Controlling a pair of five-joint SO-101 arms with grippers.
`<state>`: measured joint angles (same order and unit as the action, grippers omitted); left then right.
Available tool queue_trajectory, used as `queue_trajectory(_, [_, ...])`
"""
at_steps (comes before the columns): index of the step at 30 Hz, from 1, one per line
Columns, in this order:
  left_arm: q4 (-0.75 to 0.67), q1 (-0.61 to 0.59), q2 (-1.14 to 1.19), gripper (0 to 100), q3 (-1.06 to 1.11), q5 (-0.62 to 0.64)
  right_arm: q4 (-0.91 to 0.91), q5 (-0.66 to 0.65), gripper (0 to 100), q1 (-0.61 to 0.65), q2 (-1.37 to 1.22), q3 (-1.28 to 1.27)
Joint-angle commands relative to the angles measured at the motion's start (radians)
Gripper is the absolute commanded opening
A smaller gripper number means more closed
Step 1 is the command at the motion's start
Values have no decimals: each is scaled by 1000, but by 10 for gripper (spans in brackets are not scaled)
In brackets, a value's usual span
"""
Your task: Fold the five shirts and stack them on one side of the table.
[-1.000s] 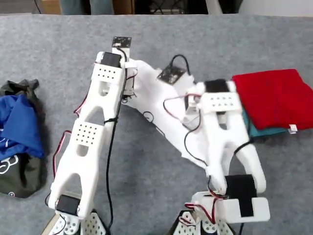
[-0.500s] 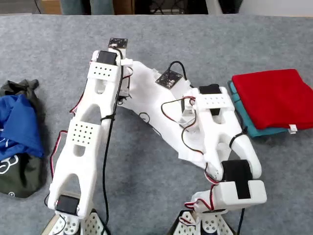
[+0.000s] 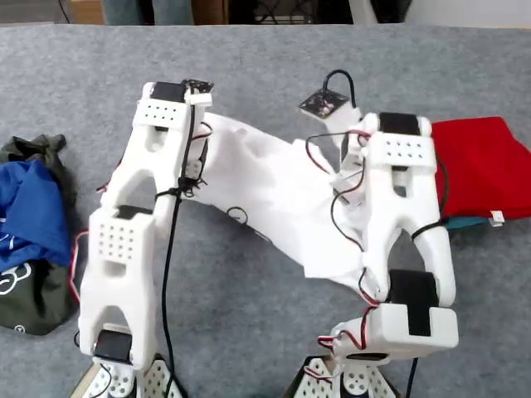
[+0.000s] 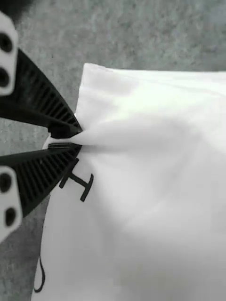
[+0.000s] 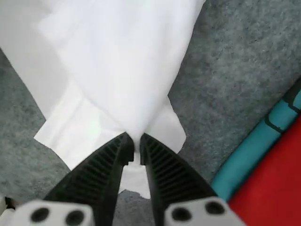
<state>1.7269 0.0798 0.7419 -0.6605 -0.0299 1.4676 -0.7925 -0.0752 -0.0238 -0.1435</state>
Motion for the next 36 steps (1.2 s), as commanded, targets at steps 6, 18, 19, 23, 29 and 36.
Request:
queue_trajectory(6, [-293, -59, -617, 29, 809, -86, 66, -23, 14, -14, -2, 127])
queue_trajectory(18, [-470, -341, -1749, 28, 1833, -348, 107, -23, 14, 55, 4, 134])
queue_trajectory(19, [-445, -397, -1814, 28, 1831, -379, 110, -23, 14, 58, 5, 134])
queue_trajectory(23, [-315, -503, -1990, 28, 1828, -540, 226, -25, 14, 86, -4, 231])
queue_trajectory(29, [-296, -575, -2070, 28, 1851, -589, 270, -15, 14, 103, -50, 420])
queue_trajectory(36, [-301, -570, -2070, 28, 1853, -589, 204, -14, 15, 86, -430, 641])
